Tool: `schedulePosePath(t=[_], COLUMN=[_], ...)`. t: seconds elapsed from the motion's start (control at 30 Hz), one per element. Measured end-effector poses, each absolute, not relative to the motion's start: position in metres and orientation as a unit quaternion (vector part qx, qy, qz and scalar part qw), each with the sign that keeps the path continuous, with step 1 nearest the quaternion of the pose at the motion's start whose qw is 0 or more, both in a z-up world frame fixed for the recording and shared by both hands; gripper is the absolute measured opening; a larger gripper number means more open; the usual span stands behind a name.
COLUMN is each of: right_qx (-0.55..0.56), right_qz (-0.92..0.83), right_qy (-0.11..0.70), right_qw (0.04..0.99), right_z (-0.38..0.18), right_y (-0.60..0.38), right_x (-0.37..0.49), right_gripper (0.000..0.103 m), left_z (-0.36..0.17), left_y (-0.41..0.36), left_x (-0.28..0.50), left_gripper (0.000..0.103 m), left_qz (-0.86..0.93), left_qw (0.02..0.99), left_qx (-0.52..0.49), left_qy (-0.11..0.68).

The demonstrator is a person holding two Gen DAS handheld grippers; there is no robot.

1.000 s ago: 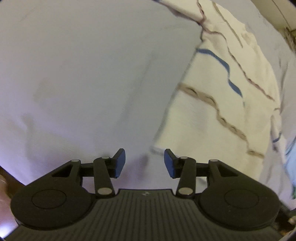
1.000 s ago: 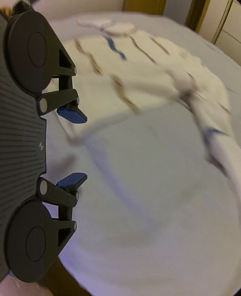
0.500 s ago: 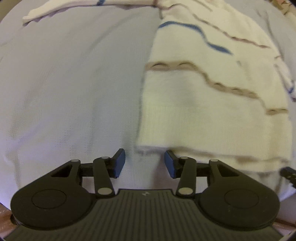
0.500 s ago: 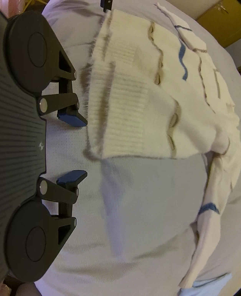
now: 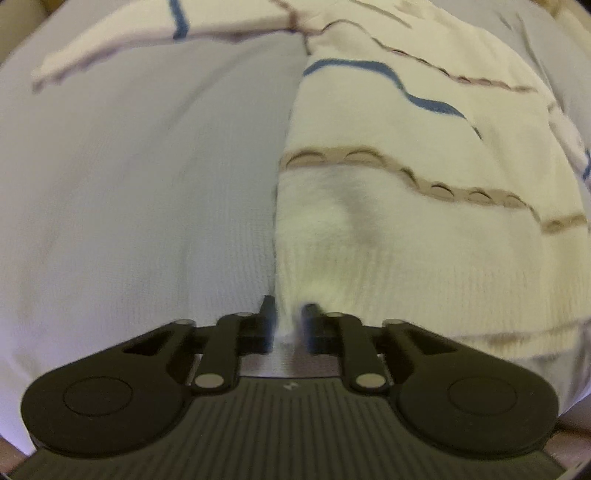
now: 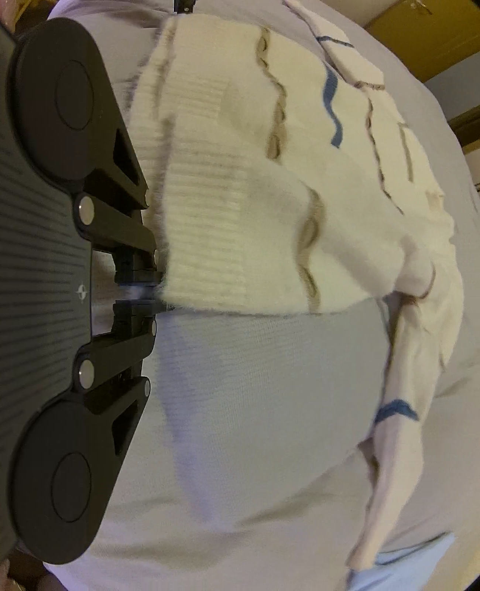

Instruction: Fold clothes

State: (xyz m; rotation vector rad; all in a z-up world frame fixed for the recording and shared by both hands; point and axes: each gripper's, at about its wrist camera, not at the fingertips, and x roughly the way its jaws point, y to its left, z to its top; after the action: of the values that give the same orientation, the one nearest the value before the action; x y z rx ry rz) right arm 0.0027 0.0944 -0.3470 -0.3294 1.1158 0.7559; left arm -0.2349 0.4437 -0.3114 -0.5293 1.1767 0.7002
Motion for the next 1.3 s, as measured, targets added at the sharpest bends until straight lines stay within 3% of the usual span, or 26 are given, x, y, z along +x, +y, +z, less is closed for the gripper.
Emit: schedulePosePath(t=[0.2, 0.3, 0.4, 0.53, 0.6, 0.67, 0.7, 0.73, 0.77, 0.83, 0.9, 0.93, 1.0, 1.03, 1.1, 1.13, 1.17, 1.2, 1.3], right_qx=[-0.124, -0.145, -0.171, -0.281, -0.286, -0.256, -0.230, -0.204, -0.171, -0.072, 0.011, 0.042, 0.063, 0.074, 0.096, 0.111, 0.127, 0.139, 0.121], right_qz=[0.332, 0.331, 0.329, 0.290, 0.254, 0.258, 0.268, 0.277, 0.287, 0.303, 0.301, 0.295, 0.279, 0.271, 0.255, 0.252, 0.256, 0.259, 0.267], right_qy=[0.458, 0.452, 0.449, 0.523, 0.597, 0.603, 0.602, 0.601, 0.599, 0.600, 0.608, 0.612, 0.622, 0.626, 0.635, 0.640, 0.649, 0.659, 0.664], right_qw=[0.815, 0.815, 0.813, 0.751, 0.705, 0.710, 0.716, 0.722, 0.728, 0.737, 0.735, 0.732, 0.729, 0.728, 0.723, 0.717, 0.705, 0.693, 0.688], right_z=[-0.261, -0.246, -0.236, -0.332, -0.370, -0.366, -0.357, -0.348, -0.339, -0.326, -0.326, -0.329, -0.345, -0.353, -0.368, -0.374, -0.378, -0.381, -0.370], right_y=[0.071, 0.053, 0.036, 0.037, 0.031, 0.024, 0.022, 0.019, 0.017, 0.010, 0.009, 0.010, 0.013, 0.015, 0.019, 0.021, 0.025, 0.029, 0.037], right_x=[0.019, 0.013, 0.006, -0.009, -0.003, -0.001, 0.001, 0.004, 0.008, 0.021, 0.034, 0.040, 0.051, 0.056, 0.066, 0.067, 0.067, 0.067, 0.070], right_gripper=[0.002, 0.001, 0.001, 0.000, 0.000, 0.000, 0.008, 0.024, 0.030, 0.055, 0.065, 0.065, 0.070, 0.070, 0.069, 0.057, 0.042, 0.008, 0.008], left_z=[-0.222, -0.190, -0.225, -0.308, -0.310, -0.292, -0.284, -0.278, -0.274, -0.278, -0.294, -0.304, -0.327, -0.338, -0.350, -0.352, -0.350, -0.346, -0.319], left_y=[0.426, 0.410, 0.394, 0.387, 0.388, 0.395, 0.403, 0.414, 0.425, 0.447, 0.463, 0.471, 0.484, 0.487, 0.489, 0.489, 0.488, 0.486, 0.478], left_x=[-0.263, -0.277, -0.274, -0.283, -0.282, -0.281, -0.280, -0.280, -0.280, -0.280, -0.273, -0.271, -0.265, -0.261, -0.253, -0.249, -0.245, -0.242, -0.247], left_gripper=[0.005, 0.004, 0.000, 0.000, 0.000, 0.007, 0.015, 0.036, 0.045, 0.045, 0.054, 0.060, 0.062, 0.061, 0.047, 0.016, 0.006, 0.006, 0.005], left_qz=[0.299, 0.294, 0.294, 0.294, 0.279, 0.282, 0.284, 0.287, 0.290, 0.302, 0.313, 0.318, 0.324, 0.329, 0.333, 0.332, 0.323, 0.315, 0.304], left_qw=[0.798, 0.814, 0.792, 0.727, 0.732, 0.752, 0.759, 0.762, 0.763, 0.754, 0.733, 0.720, 0.693, 0.680, 0.665, 0.663, 0.668, 0.674, 0.705], left_qx=[-0.094, -0.050, -0.046, -0.076, -0.115, -0.161, -0.192, -0.230, -0.268, -0.343, -0.396, -0.420, -0.464, -0.479, -0.495, -0.497, -0.496, -0.492, -0.465], left_qy=[0.514, 0.499, 0.533, 0.615, 0.610, 0.573, 0.553, 0.533, 0.512, 0.471, 0.457, 0.451, 0.447, 0.447, 0.449, 0.450, 0.451, 0.452, 0.441])
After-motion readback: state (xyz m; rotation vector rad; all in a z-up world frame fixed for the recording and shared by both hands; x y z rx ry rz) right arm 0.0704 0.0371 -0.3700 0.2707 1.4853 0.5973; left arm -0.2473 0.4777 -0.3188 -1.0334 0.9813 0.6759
